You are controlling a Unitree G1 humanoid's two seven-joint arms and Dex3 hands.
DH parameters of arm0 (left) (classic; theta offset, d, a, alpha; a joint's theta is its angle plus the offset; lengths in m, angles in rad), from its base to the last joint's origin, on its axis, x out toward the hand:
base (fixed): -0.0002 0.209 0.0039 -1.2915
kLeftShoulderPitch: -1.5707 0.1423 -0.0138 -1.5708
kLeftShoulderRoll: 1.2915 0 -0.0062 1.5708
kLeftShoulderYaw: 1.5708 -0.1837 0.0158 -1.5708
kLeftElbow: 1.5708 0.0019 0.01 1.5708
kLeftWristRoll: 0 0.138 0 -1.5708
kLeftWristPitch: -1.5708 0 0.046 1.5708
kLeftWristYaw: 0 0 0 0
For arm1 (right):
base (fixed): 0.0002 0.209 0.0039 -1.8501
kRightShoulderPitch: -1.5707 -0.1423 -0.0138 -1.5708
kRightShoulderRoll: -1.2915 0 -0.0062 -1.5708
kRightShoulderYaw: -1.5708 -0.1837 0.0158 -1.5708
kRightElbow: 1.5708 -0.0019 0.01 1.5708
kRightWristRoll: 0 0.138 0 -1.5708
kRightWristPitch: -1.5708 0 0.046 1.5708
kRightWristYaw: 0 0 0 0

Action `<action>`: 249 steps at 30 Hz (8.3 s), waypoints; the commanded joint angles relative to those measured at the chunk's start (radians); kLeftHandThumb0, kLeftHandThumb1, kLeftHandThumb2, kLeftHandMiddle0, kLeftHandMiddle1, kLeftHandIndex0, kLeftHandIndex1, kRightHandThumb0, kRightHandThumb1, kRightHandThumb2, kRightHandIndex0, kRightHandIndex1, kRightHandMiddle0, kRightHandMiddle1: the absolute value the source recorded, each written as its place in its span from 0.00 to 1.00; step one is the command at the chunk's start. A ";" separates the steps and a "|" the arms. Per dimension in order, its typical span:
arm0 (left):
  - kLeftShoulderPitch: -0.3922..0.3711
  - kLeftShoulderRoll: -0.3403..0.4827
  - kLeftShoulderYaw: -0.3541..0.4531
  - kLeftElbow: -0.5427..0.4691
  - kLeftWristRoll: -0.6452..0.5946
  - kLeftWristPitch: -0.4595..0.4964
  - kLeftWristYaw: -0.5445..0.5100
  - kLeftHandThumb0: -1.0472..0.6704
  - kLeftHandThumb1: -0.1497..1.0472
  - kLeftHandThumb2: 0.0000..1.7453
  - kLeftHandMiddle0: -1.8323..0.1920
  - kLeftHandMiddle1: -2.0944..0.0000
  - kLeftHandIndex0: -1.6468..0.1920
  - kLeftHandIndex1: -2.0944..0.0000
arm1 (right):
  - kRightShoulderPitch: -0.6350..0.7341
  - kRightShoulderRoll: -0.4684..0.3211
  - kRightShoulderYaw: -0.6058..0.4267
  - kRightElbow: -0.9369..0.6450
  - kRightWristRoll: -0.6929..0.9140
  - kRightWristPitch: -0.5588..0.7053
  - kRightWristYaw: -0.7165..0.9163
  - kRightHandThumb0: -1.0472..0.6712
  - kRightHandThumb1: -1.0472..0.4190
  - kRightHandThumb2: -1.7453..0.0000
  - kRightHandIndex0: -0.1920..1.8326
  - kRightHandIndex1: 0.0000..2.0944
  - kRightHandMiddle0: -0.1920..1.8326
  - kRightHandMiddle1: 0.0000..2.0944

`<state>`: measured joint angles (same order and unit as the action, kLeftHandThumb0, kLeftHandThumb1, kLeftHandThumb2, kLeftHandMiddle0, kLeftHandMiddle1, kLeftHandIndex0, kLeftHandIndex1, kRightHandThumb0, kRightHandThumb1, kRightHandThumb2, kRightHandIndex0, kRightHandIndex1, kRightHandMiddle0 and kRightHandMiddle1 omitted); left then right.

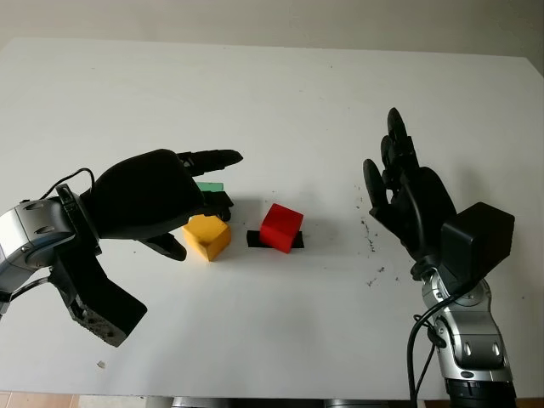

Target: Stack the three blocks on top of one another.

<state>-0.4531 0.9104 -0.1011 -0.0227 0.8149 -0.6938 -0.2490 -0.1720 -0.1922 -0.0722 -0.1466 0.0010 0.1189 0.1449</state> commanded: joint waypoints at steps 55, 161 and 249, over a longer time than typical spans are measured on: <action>-0.199 0.053 0.065 -0.084 -0.609 0.252 -0.480 0.40 0.97 0.03 0.76 0.97 0.72 0.33 | 0.000 0.002 0.008 0.002 -0.029 -0.029 -0.026 0.20 0.00 0.70 0.01 0.03 0.04 0.03; -0.432 -0.340 -0.176 0.156 -0.560 0.679 -0.636 0.38 1.00 0.07 0.79 0.97 0.76 0.31 | 0.025 0.017 0.016 -0.004 -0.015 -0.040 -0.044 0.21 0.00 0.71 0.01 0.03 0.04 0.03; -0.261 -0.297 0.037 0.038 -0.711 0.821 -0.476 0.17 0.92 0.03 1.00 1.00 1.00 1.00 | 0.018 0.007 0.006 -0.004 -0.012 -0.025 -0.029 0.20 0.00 0.72 0.02 0.03 0.05 0.03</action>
<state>-0.7075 0.6200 -0.0870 -0.0059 0.1163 0.1364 -0.7407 -0.1549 -0.1815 -0.0594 -0.1393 -0.0164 0.0935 0.1163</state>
